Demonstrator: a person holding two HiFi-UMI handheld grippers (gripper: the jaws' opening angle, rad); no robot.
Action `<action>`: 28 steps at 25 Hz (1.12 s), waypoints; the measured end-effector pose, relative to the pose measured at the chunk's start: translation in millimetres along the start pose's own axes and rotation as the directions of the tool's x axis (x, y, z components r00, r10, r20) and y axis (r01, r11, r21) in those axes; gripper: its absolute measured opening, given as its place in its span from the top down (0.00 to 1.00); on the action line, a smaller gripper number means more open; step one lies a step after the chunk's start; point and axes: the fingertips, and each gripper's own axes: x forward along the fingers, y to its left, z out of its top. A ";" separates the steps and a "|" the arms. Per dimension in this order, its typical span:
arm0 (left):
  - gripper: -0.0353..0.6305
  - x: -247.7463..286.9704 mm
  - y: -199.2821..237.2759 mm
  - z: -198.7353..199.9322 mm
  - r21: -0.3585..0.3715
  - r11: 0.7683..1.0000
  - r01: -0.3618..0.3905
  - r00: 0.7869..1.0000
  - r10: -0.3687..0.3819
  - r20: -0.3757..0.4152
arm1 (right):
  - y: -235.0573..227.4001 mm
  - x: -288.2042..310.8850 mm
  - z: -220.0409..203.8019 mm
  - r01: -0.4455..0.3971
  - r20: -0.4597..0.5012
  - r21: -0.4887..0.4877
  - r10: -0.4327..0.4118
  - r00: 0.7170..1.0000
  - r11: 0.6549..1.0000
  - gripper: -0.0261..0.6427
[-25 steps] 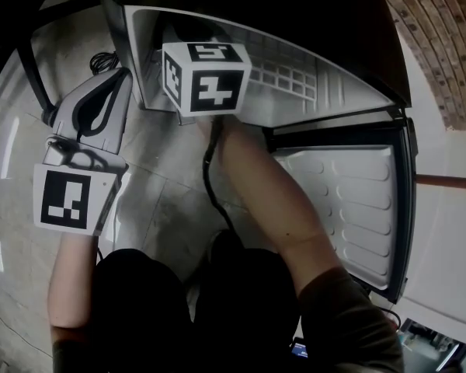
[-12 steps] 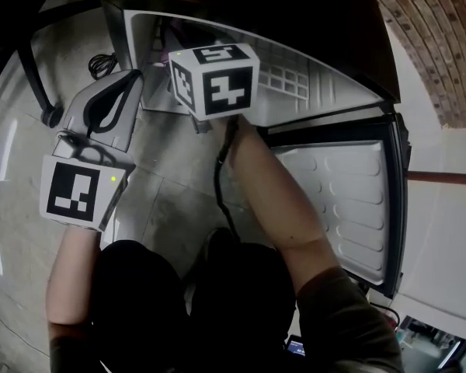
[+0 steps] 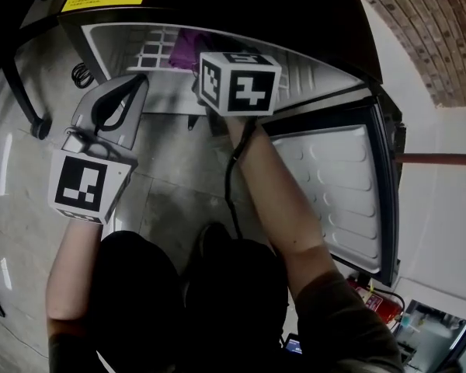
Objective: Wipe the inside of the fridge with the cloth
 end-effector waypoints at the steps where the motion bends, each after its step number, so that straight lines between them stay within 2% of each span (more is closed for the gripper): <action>1: 0.92 4.2 -2.6 0.1 -0.001 1.000 0.006 1.000 -0.006 0.002 | -12.4 -4.9 -3.1 0.028 -0.008 0.015 -0.028 1.000 0.999 0.88; 8: 0.92 29.7 -14.7 4.3 -0.005 0.999 0.046 0.999 -0.045 0.027 | -87.3 -42.2 -21.2 0.224 -0.033 0.077 -0.222 0.975 0.972 0.88; 12: 0.92 39.7 -18.0 5.8 -0.008 0.998 0.065 0.997 -0.065 0.036 | -105.7 -54.9 -26.1 0.310 -0.027 0.055 -0.309 0.951 0.949 0.88; 17: 0.92 48.9 -27.7 3.3 -0.008 0.995 0.102 0.994 -0.101 0.031 | -128.1 -70.3 -31.4 0.401 -0.022 0.092 -0.400 0.916 0.912 0.88; 19: 0.92 51.6 -31.4 3.0 -0.011 0.993 0.114 0.993 -0.114 0.028 | -132.5 -79.3 -26.2 0.416 0.023 0.117 -0.421 0.907 0.902 0.88; 22: 0.92 53.9 -33.2 5.7 -0.012 0.993 0.114 0.993 -0.114 0.041 | -127.4 -94.1 -2.1 0.416 0.156 0.145 -0.436 0.886 0.898 0.88; 25: 0.92 53.7 -38.2 13.7 -0.010 0.991 0.136 0.990 -0.135 0.040 | -125.5 -108.8 24.9 0.422 0.268 0.194 -0.462 0.845 0.885 0.88; 28: 0.92 53.1 -36.9 14.9 0.003 0.991 0.132 0.990 -0.132 0.045 | -130.6 -125.6 43.9 0.432 0.366 0.249 -0.497 0.787 0.867 0.88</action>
